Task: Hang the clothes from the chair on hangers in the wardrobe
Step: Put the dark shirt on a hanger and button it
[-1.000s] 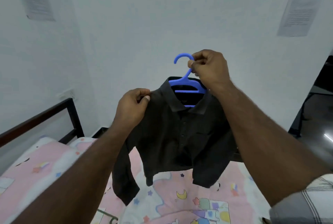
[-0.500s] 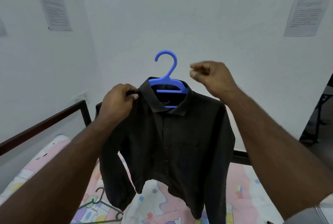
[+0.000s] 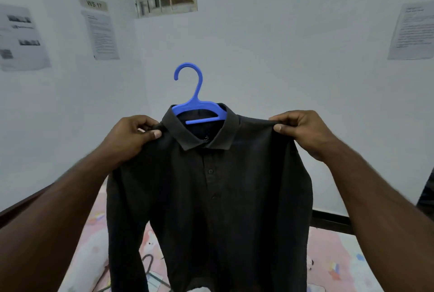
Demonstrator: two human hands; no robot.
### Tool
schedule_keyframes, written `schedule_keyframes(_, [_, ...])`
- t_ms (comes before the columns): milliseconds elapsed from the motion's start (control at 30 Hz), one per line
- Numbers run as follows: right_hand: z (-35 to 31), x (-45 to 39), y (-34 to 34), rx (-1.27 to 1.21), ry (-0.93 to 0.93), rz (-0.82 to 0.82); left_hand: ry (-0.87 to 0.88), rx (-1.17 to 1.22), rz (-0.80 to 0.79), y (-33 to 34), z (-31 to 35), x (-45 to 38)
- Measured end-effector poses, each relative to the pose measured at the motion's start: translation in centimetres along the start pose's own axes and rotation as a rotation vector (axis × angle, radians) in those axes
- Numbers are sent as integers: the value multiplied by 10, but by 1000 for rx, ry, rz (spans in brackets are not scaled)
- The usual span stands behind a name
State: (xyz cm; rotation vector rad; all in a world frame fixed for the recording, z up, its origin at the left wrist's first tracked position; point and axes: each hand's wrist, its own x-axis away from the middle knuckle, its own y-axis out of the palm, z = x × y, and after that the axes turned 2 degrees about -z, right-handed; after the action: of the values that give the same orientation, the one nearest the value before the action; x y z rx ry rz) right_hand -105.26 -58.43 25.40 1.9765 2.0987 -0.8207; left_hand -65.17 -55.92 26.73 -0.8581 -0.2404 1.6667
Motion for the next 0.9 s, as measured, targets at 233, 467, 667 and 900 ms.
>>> schedule_keyframes(233, [-15,-6,53,-95,5,-181,-65,92,19,-58,-28,15])
schedule_keyframes(467, [-40,-19,104,-255,-77,33,-188,269,13,-114,-106,64])
schedule_keyframes(667, [-58,-24,130,-181,-20,-88,-226,711,86,-139,-133,85])
schedule_keyframes(900, [-69,-27,147,-122,-63,-274,-206,725,86,-185,-131,90])
